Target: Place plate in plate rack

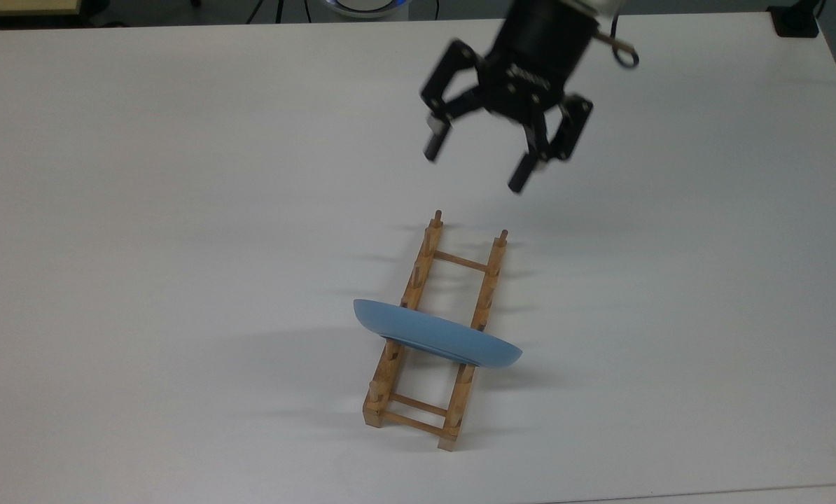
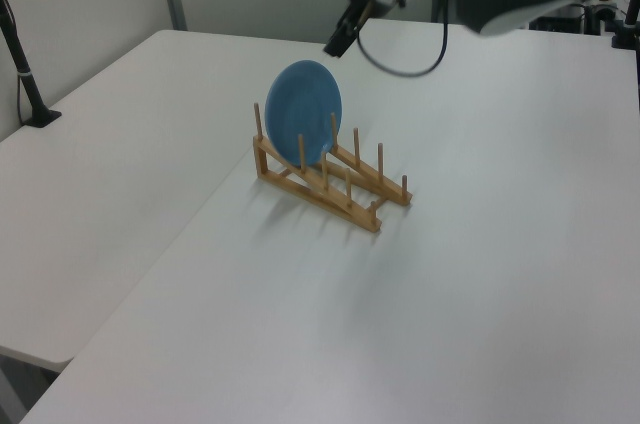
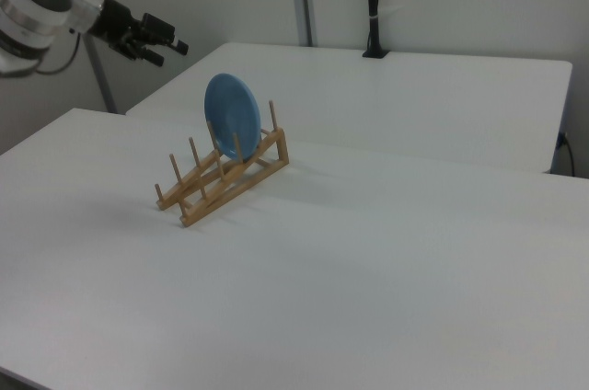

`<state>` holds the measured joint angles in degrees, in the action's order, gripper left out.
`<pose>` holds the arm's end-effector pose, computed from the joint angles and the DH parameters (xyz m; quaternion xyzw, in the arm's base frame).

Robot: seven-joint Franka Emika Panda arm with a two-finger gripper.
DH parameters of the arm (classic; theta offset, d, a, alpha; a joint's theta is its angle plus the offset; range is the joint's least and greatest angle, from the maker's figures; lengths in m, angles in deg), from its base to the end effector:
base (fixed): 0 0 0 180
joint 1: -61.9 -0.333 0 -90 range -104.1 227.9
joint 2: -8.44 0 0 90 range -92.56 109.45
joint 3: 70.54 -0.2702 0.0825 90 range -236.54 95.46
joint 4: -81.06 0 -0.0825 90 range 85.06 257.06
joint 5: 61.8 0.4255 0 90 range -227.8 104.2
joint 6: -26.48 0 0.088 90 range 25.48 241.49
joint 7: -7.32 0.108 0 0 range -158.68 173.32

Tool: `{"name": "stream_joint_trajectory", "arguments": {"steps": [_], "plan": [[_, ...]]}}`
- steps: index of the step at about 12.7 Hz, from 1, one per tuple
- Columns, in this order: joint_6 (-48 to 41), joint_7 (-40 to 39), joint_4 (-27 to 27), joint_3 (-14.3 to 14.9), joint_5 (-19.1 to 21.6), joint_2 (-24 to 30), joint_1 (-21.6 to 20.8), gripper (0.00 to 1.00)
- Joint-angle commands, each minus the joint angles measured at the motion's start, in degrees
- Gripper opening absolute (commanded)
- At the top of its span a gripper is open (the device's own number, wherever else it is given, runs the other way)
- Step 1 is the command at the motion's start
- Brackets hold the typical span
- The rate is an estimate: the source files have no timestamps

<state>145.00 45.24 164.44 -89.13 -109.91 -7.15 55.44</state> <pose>0.6649 0.2391 0.5367 0.9225 0.0129 0.3225 0.2116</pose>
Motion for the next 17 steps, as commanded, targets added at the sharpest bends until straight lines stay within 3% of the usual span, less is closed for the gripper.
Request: {"name": "stream_joint_trajectory", "arguments": {"steps": [1,2,3,7,9,12,17], "plan": [[-8.54,2.33,2.75,-0.48,21.50,7.49,4.34,1.00],[-10.83,2.33,2.84,-0.48,29.22,9.51,6.70,1.00],[-13.20,2.51,2.75,-0.48,32.87,10.14,7.60,1.00],[-24.18,2.60,3.01,0.22,44.30,13.03,10.14,1.00],[-26.83,2.60,3.45,2.58,48.62,14.62,11.38,1.00],[-27.20,-0.28,7.57,8.20,51.62,18.30,11.03,1.00],[-22.65,-23.81,9.17,12.43,53.65,18.93,12.43,1.00]]}}
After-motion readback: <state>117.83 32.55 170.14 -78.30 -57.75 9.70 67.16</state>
